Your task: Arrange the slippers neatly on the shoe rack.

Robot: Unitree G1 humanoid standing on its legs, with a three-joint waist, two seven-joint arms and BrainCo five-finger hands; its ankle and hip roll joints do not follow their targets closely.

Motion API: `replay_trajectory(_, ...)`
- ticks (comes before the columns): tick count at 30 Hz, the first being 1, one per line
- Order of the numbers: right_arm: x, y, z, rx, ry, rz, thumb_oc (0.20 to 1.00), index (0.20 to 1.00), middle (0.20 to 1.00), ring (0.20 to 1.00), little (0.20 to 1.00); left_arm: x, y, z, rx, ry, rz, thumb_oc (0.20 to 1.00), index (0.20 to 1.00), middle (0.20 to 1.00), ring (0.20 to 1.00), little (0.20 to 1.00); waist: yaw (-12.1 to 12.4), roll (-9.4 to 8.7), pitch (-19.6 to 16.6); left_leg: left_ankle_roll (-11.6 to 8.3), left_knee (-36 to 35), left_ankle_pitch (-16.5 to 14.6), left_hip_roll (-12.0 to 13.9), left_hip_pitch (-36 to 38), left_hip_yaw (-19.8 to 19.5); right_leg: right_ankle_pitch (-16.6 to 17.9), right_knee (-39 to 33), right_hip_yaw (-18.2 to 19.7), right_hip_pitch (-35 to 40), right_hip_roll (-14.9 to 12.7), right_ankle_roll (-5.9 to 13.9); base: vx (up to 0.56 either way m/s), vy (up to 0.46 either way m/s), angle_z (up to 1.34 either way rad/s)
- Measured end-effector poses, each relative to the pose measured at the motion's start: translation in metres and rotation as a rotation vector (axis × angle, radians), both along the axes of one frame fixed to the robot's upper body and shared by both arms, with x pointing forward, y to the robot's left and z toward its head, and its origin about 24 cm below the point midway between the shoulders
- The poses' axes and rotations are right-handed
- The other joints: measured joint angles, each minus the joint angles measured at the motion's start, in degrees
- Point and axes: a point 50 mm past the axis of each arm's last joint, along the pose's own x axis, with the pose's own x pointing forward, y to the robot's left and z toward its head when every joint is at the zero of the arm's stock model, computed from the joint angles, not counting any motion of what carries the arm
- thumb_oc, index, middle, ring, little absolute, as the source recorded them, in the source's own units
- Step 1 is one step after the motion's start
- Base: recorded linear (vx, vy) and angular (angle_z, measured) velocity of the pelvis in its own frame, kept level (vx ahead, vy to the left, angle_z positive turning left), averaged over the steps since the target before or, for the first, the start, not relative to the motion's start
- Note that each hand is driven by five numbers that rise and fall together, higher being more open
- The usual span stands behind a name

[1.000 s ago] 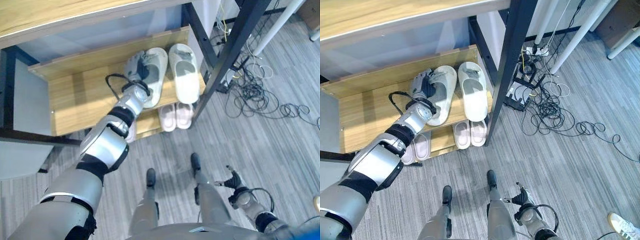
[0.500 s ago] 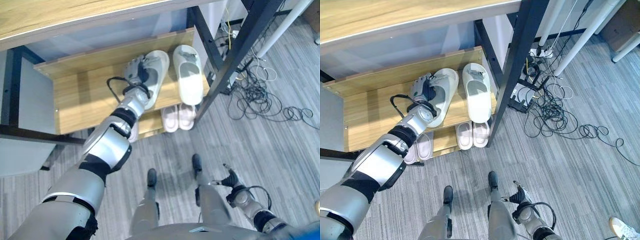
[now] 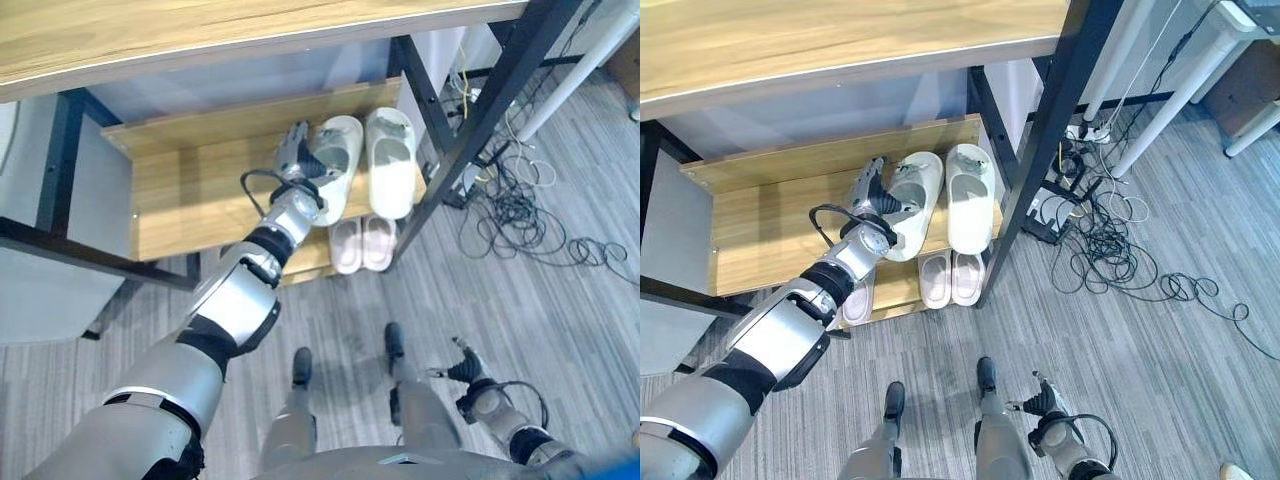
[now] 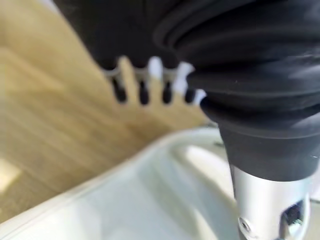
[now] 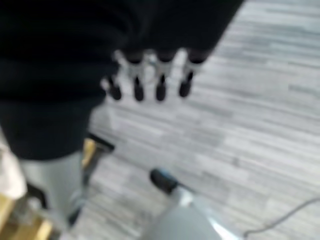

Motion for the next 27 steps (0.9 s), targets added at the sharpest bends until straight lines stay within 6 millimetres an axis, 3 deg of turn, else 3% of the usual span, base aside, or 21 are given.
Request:
replay_trajectory(4,-0.004,0.002,-0.002,0.008,0.012,-0.005,1.000,1.000,1.000,1.000,1.000,0.001,0.004,0.002,-0.030,-0.004,0.014,1.000,1.000,1.000,1.000,1.000,0.1,0.79,-0.2,0.02,0.0,0.0,0.0,-0.1,-0.2,0.0,0.0,-0.2,0.0,0.0,-0.04,0.00,-0.003,0.01)
replay_trajectory(10,0.000,-0.003,0.001,0.043,-0.015,-0.090,1.000,1.000,1.000,1.000,1.000,-0.001,-0.003,0.023,-0.104,-0.110,-0.064,1.000,1.000,1.000,1.000,1.000,0.5,3.25,0.5,-0.33,0.1,0.8,0.0,-0.8,-1.8,0.2,0.0,-2.4,0.5,-0.3,-0.29,-0.02,-0.011,0.15)
replay_trajectory(13,0.001,-0.004,0.001,0.049,-0.022,-0.110,1.000,1.000,1.000,1.000,1.000,-0.004,0.009,0.023,-0.113,-0.134,-0.050,1.000,1.000,1.000,1.000,1.000,1.0,3.83,0.8,-0.34,0.0,0.7,0.0,-0.6,-1.9,0.1,0.0,-2.5,0.8,-0.4,-0.21,0.02,-0.015,0.03)
replay_trajectory(16,-0.005,-0.007,0.000,0.053,-0.012,-0.131,1.000,1.000,1.000,1.000,1.000,-0.020,0.034,-0.002,-0.163,-0.128,-0.006,1.000,1.000,1.000,1.000,1.000,1.8,4.07,1.6,-0.47,0.0,0.5,0.0,1.3,-2.0,-0.7,-0.1,-2.8,2.9,-0.3,0.21,0.03,-0.021,0.05)
replay_trajectory(18,-0.010,-0.011,-0.002,0.055,-0.001,-0.157,1.000,1.000,1.000,1.000,1.000,-0.032,0.051,-0.030,-0.163,-0.066,0.041,1.000,1.000,1.000,1.000,1.000,2.1,4.04,1.8,-0.29,0.0,0.2,0.1,1.5,-2.7,-1.0,-0.3,-3.8,3.7,-0.3,0.15,-0.01,-0.017,0.22)
replay_trajectory(24,-0.019,-0.015,-0.006,0.087,0.020,-0.220,1.000,1.000,1.000,1.000,1.000,-0.052,0.063,-0.060,-0.091,-0.016,0.050,1.000,1.000,1.000,1.000,1.000,3.3,3.25,2.4,-0.61,0.0,0.7,0.8,0.5,-2.2,-1.3,-0.3,-6.0,4.1,-0.4,-0.07,-0.02,-0.008,0.20)
replay_trajectory(27,-0.026,-0.014,-0.008,0.094,0.034,-0.233,1.000,1.000,1.000,1.000,1.000,-0.064,0.055,-0.073,-0.124,0.016,0.010,1.000,1.000,1.000,1.000,1.000,3.3,2.50,2.8,-0.56,0.0,1.2,0.8,0.5,-2.2,-1.3,-0.3,-6.4,4.3,-0.4,-0.12,0.00,-0.005,0.04)
